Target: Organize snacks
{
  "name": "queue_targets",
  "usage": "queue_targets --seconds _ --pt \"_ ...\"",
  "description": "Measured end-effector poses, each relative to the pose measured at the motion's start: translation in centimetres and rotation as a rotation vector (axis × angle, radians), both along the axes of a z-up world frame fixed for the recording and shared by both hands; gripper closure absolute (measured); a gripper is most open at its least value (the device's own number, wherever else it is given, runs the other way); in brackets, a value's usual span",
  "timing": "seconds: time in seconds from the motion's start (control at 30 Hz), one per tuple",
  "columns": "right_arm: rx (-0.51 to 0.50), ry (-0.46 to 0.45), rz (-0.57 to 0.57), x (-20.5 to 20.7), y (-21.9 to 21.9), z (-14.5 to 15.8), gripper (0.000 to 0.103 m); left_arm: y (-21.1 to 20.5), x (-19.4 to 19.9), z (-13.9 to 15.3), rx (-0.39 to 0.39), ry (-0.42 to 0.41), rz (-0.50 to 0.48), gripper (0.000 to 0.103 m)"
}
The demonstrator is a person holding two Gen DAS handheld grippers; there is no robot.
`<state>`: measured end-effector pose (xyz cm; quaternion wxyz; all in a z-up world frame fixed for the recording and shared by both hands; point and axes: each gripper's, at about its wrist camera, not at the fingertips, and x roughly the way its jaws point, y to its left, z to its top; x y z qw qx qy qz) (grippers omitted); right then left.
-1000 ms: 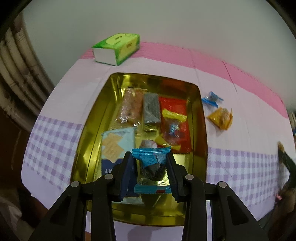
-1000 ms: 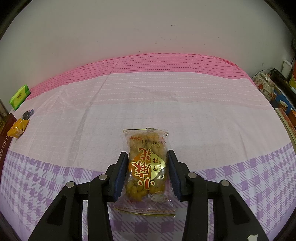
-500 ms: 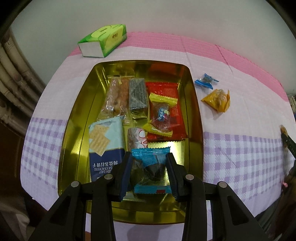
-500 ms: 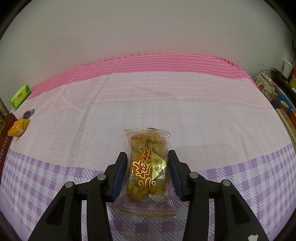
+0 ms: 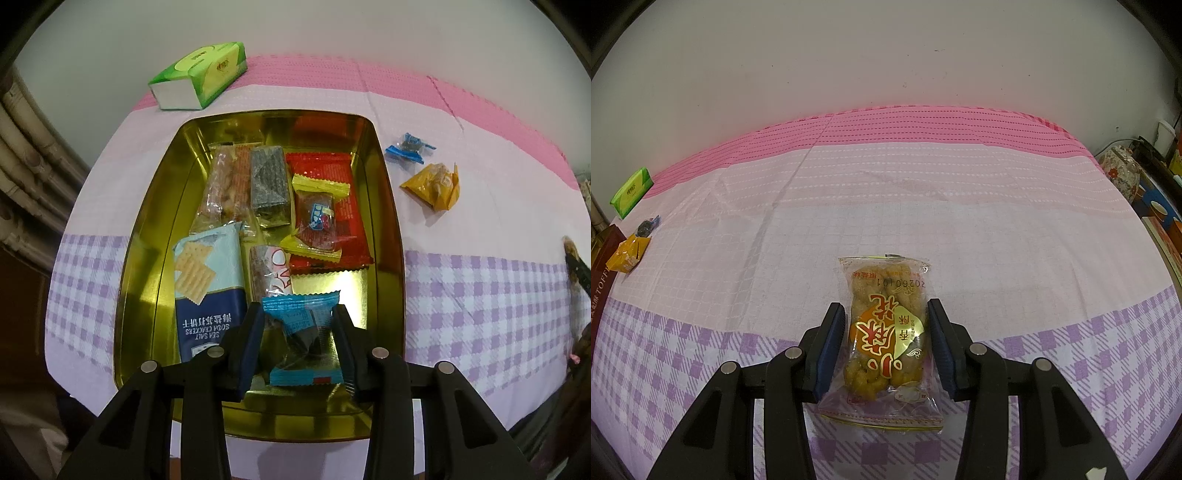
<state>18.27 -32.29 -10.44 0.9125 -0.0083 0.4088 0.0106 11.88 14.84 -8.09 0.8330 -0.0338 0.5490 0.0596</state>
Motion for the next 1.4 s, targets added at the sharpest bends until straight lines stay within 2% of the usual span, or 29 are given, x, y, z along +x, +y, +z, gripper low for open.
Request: queue_targets --seconds 0.33,0.5,0.67,0.87,1.0,1.07,1.17,1.4 --pt "-0.001 0.0 0.0 0.0 0.0 0.0 0.059 -0.6 0.1 -0.2 0.025 0.026 -0.02 0.063" --pt "-0.002 0.0 0.0 0.0 0.0 0.0 0.058 -0.9 0.0 0.0 0.039 0.029 -0.029 0.06" --pt "-0.002 0.0 -0.001 0.0 0.1 0.0 0.058 -1.8 -0.8 1.2 0.106 -0.016 -0.033 0.05" --pt "-0.013 0.0 0.0 0.0 0.2 0.0 0.058 -2.4 -2.1 3.0 0.143 -0.07 -0.024 0.05" --pt "-0.021 0.002 0.002 0.0 0.6 0.1 0.059 -2.1 -3.1 3.6 0.147 -0.091 0.0 0.05" --pt "-0.02 0.01 0.0 0.0 0.7 0.1 0.064 -1.9 -3.5 3.7 0.14 -0.098 0.014 0.05" --pt "-0.012 0.031 0.003 0.0 0.8 0.4 0.066 -1.7 -4.4 4.0 0.141 -0.111 0.029 0.05" --pt "0.031 0.046 -0.002 -1.0 1.1 0.5 0.066 -0.9 -5.5 4.6 0.139 -0.132 0.059 0.05"
